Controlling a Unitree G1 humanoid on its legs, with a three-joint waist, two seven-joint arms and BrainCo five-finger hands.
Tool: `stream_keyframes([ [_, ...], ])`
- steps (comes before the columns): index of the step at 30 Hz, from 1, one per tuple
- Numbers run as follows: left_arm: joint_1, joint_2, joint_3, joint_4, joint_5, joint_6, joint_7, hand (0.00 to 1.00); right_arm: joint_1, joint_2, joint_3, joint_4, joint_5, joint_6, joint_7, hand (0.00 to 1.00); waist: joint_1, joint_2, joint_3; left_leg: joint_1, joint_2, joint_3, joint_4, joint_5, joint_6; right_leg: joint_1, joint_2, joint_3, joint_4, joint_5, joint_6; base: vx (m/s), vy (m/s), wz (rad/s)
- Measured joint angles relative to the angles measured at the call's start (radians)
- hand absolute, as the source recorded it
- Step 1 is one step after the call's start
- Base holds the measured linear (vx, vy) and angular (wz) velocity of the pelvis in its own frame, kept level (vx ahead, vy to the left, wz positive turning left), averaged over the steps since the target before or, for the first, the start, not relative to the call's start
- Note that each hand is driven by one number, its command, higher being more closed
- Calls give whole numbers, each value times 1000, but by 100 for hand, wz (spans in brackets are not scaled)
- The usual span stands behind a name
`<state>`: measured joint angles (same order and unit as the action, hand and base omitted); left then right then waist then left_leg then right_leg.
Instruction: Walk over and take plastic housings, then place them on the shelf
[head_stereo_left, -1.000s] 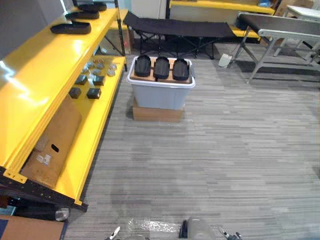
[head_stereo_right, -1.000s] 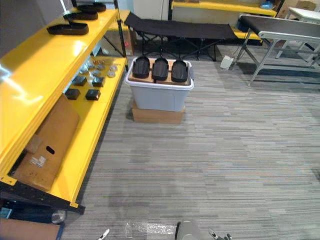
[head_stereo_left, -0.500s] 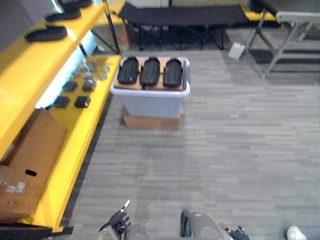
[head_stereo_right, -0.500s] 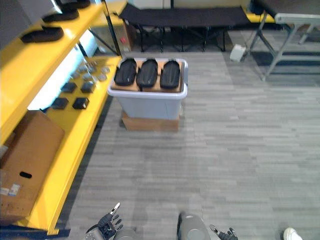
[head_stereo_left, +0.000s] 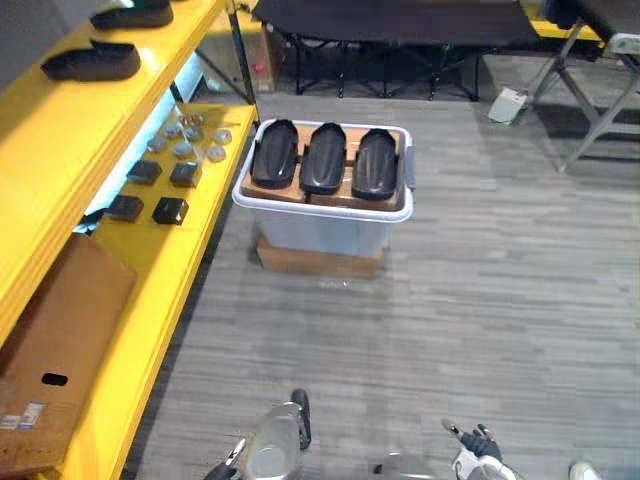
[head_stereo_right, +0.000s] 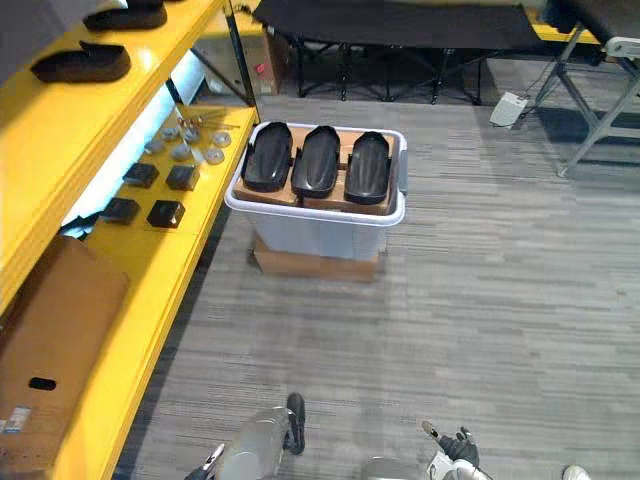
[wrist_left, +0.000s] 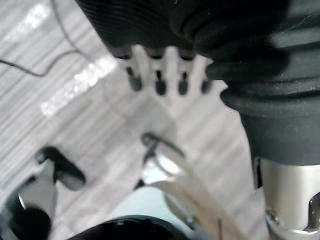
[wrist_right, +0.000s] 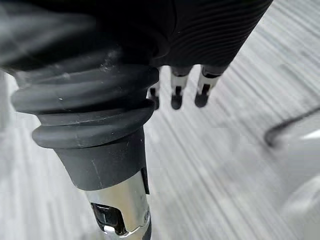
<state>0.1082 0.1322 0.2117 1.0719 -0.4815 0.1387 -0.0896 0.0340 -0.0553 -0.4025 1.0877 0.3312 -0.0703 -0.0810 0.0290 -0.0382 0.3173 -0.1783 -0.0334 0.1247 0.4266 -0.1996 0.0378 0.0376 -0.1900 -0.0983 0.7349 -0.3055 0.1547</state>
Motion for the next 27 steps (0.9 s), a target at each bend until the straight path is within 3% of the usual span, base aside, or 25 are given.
stream_keyframes([
  [1,-10,2,-10,-2,10,-11,0,0,4,14,-4,16,0,9,1,0,1,-6,0,54,-9,-1,-4,-19,10,-55,-18,3,129,-13,-7,451,104,2],
  [3,-11,17,-42,-21,9,-31,0,0,10,30,-1,34,0,9,11,0,1,-12,-3,128,-15,2,-34,-36,13,-99,-30,-19,151,-28,-28,368,33,6],
  [5,-55,14,-73,-83,2,-36,-3,0,9,29,2,30,4,2,11,0,-7,7,-17,205,13,-12,-107,-39,1,-179,-14,-59,-88,-30,-42,481,-38,16],
  [6,-62,14,-77,-87,-3,-36,-3,0,9,27,2,29,6,1,11,0,-8,10,-19,210,19,-14,-110,-40,-4,-185,-10,-59,-125,-29,-42,425,-95,19],
  [7,-82,9,-80,-97,-25,-37,-6,0,9,24,2,22,9,-2,7,0,-16,22,-26,222,48,-26,-123,-50,-22,-212,6,-36,-270,2,-28,345,-130,14],
  [9,-97,8,-81,-101,-58,-35,-5,0,12,26,3,20,6,-2,-9,0,-19,20,-30,259,79,-31,-141,-71,-62,-221,21,21,-465,131,-28,363,-195,9],
  [11,-84,16,-81,-78,-71,-28,2,0,47,45,22,21,0,-2,-9,0,-21,-25,-59,295,93,-44,-137,-115,-130,-218,19,79,-540,387,-15,394,-338,19],
  [12,-92,5,-79,-60,-71,-28,9,0,45,35,23,22,1,-3,-8,0,-28,-3,-58,306,119,-65,-135,-128,-143,-216,41,66,-510,385,-23,380,-353,39],
  [13,-78,-34,-87,-51,-71,-27,17,0,55,17,22,21,1,-17,-9,0,-36,41,-80,299,168,-75,-134,-132,-154,-218,82,46,-490,347,-46,291,-253,27],
  [15,-67,-69,-73,-45,-88,-42,56,0,54,2,37,15,0,-37,-9,0,-38,76,-86,273,215,-91,-59,-127,-170,-226,115,18,-436,284,-78,349,-300,22],
  [17,-65,-70,-55,-44,-100,-53,77,0,60,-8,43,12,-3,-45,-10,0,-36,79,-81,193,240,-96,142,-86,-192,-193,122,4,-410,240,-101,293,-313,25],
  [18,-66,-71,-55,-47,-96,-63,88,0,64,-4,51,12,-3,-64,-20,0,-31,81,-74,172,261,-87,213,-96,-191,-133,124,-15,-439,234,-110,183,-154,24],
  [21,-62,-78,-64,-61,-88,-66,105,0,77,-17,52,-82,2,-154,-52,0,-35,86,-73,145,249,-56,60,-103,-196,-34,103,-45,-515,227,-99,108,-40,26],
  [23,-58,-78,-57,-73,-56,-67,106,0,77,-19,51,-184,10,-225,-81,0,-34,94,-70,115,247,-64,-63,-59,-183,-36,96,-42,-523,218,-81,33,91,-2],
  [24,-50,-75,-56,-74,-35,-66,107,0,77,-24,52,-237,9,-253,-99,0,-32,98,-67,111,246,-60,-68,3,-184,-37,93,-32,-523,213,-65,50,231,-20],
  [25,-32,-63,-49,-71,13,-62,107,0,66,-22,53,-324,10,-290,-142,0,-30,82,-64,106,215,-34,-69,-17,-166,-38,62,-7,-537,222,-36,64,241,-24],
  [27,-31,-50,-55,-89,64,-69,106,0,61,-32,42,-409,10,-324,-167,0,-29,61,-51,101,185,-13,-69,-27,-150,-51,32,12,-557,235,-16,64,231,-22],
])
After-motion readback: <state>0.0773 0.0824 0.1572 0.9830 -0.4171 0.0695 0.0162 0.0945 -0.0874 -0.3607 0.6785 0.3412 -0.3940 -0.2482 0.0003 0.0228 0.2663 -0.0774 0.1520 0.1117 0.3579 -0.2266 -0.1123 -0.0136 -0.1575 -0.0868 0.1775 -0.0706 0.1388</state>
